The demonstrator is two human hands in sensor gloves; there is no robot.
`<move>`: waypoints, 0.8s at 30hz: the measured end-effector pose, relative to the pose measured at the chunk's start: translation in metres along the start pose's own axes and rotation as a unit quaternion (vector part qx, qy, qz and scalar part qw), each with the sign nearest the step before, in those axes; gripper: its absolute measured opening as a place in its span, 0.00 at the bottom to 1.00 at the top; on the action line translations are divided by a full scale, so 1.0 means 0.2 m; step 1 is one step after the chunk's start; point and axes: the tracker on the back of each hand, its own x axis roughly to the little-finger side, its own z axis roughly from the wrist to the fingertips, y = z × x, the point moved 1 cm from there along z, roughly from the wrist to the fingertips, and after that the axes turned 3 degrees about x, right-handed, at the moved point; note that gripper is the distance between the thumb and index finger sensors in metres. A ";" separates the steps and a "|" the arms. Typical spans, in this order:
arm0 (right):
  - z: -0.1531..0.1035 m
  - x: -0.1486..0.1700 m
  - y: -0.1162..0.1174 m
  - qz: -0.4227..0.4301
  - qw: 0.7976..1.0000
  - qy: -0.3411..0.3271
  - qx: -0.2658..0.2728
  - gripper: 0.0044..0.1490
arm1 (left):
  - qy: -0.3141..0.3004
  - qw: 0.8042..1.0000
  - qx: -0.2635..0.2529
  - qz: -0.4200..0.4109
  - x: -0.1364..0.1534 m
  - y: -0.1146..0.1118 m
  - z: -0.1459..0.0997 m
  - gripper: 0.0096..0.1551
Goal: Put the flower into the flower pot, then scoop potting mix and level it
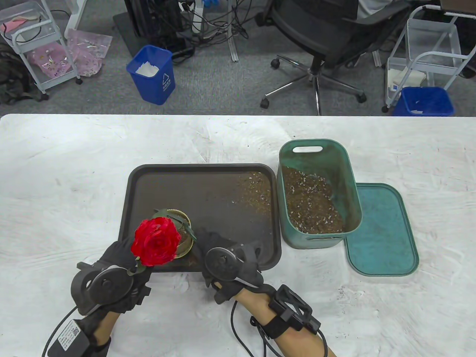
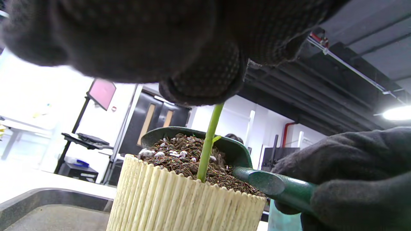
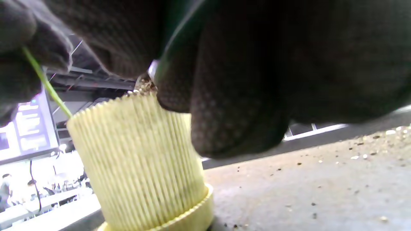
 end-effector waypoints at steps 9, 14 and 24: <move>-0.04 -0.06 0.01 -0.084 0.992 -0.069 0.062 0.33 | -0.002 1.000 -0.001 0.006 -0.01 0.00 0.00 0.24; -0.02 -0.09 -0.09 -0.096 0.987 -0.081 0.102 0.33 | -0.003 1.000 0.000 0.009 -0.01 0.00 0.00 0.24; 0.20 -0.14 -0.67 -0.214 0.955 -0.121 0.164 0.32 | -0.005 1.000 0.002 0.014 -0.01 0.00 0.00 0.24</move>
